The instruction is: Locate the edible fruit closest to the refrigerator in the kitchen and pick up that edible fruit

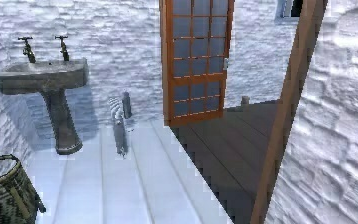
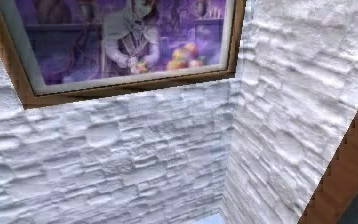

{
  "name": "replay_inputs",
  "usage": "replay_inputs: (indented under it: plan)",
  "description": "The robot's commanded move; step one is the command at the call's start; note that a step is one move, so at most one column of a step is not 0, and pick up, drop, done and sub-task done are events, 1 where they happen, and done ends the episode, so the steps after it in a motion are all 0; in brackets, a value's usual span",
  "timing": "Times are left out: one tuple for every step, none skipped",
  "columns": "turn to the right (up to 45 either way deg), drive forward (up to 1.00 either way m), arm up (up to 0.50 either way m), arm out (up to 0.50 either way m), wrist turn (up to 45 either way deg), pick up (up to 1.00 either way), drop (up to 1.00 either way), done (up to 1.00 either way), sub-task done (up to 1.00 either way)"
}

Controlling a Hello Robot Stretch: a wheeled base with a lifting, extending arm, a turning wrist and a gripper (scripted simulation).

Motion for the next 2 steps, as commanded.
replay_inputs:
  plan:
    - [-3.0,0.00,0.00,0.00,0.0,0.00,0.00,0.00,0.00]
    - [24.0,0.00,0.00,0.00,0.0,0.00,0.00,0.00,0.00]
